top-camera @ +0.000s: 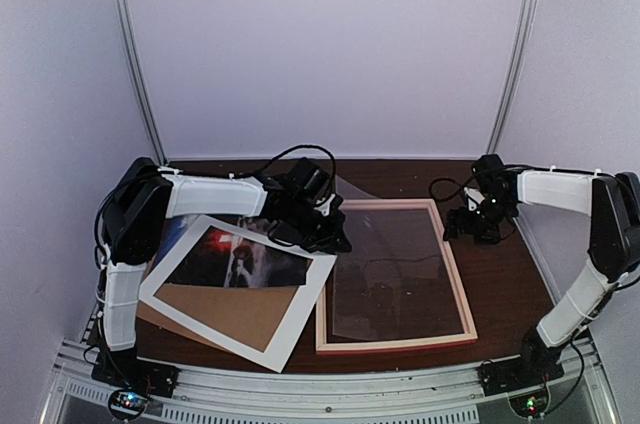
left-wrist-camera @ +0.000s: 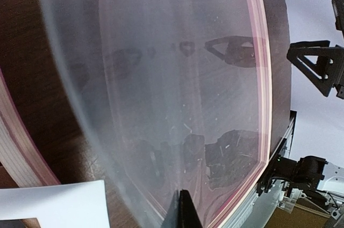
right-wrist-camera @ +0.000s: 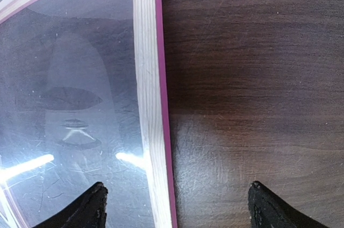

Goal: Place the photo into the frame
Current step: Place the glass panel.

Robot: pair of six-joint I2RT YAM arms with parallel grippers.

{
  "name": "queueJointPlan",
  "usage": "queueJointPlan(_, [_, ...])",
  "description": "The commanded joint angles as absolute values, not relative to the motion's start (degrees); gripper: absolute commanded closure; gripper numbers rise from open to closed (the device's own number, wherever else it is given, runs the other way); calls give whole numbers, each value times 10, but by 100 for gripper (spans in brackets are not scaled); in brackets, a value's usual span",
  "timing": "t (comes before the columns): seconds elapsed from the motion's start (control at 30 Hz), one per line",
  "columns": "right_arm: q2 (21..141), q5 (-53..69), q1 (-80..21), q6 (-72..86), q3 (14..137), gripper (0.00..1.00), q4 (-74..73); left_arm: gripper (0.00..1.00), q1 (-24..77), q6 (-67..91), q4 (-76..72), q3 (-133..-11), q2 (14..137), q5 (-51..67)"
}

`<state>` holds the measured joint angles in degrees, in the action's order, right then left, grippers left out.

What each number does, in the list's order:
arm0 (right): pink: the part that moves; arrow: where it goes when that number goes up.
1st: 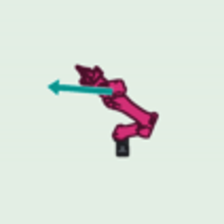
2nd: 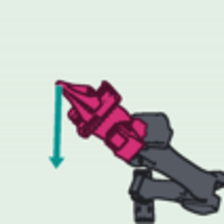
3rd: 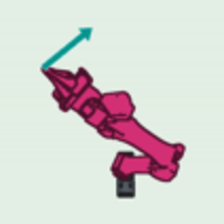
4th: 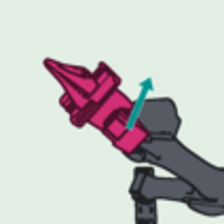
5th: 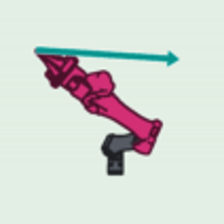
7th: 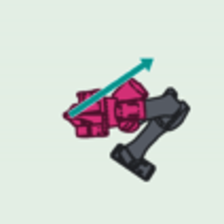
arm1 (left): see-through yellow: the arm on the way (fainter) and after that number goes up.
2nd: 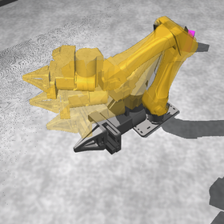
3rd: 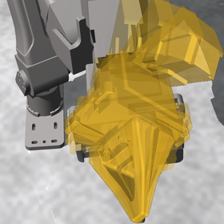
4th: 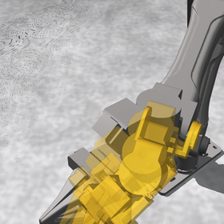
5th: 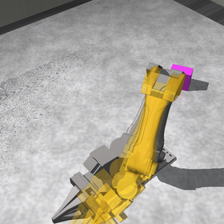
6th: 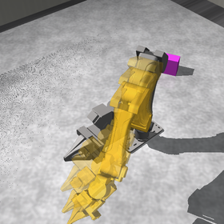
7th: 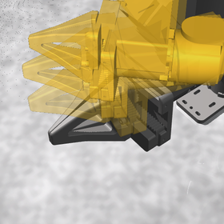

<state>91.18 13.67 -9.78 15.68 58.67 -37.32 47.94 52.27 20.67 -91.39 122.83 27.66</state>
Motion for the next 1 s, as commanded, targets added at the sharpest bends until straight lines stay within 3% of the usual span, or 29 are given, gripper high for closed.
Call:
queueJointPlan(0.0, [911,115,-101,159,602,10,-385,100,476,512,214,-930,1234,295])
queueJointPlan(0.97, [918,117,-100,157,598,10,-380,100,476,517,219,-918,1230,298])
